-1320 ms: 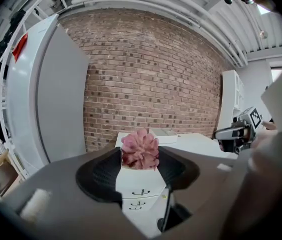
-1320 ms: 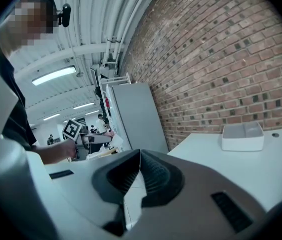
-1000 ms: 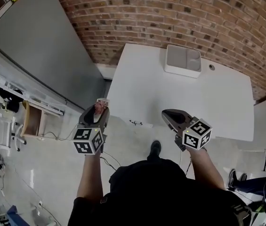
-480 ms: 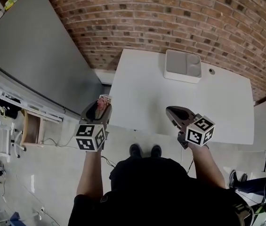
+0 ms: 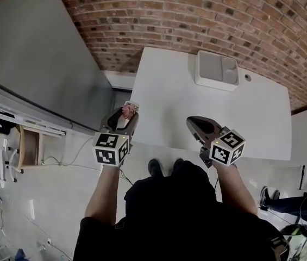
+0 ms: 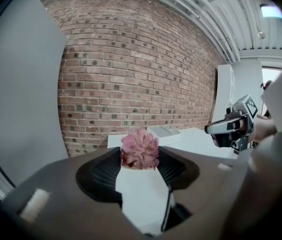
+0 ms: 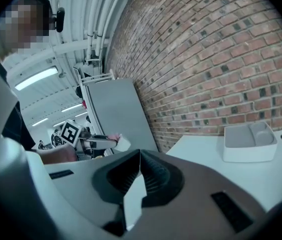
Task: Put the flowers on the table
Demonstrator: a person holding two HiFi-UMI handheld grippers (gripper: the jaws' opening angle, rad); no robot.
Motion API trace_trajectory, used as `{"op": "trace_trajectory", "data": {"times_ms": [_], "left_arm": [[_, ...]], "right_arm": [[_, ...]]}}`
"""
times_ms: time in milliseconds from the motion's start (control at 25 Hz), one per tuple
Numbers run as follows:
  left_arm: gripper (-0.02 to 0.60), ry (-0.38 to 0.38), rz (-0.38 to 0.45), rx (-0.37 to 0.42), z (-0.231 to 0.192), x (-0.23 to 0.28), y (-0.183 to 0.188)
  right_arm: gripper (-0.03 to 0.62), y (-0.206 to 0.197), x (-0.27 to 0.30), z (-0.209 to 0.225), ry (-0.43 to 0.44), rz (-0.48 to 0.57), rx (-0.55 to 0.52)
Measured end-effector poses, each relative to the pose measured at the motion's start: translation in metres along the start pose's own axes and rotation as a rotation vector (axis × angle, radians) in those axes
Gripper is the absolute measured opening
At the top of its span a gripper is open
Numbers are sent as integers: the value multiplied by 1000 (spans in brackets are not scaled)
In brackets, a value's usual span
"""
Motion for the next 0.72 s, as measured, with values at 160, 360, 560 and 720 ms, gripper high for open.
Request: {"op": "trace_trajectory", "data": {"times_ms": [160, 360, 560, 720], "left_arm": [[230, -29, -22, -32, -12, 16, -14], [230, -30, -67, -50, -28, 37, -22], [230, -34, -127, -58, -39, 68, -25], [230, -42, -162, -72, -42, 94, -27]], "right_arm": [[12, -9, 0, -1, -11, -25, 3], [12, -6, 0, 29, -67, -25, 48], [12, 7, 11, 51, -70, -8, 42], [12, 5, 19, 68, -62, -38, 57]]}}
Point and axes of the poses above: the fingertips, and each gripper's own axes: x forward along the fingers, z to its right, y out of its top, the point moved 9 cm from there along -x, backward along the fingers, and after that the axes turned 14 degrees about -y, right-handed, at the moved point
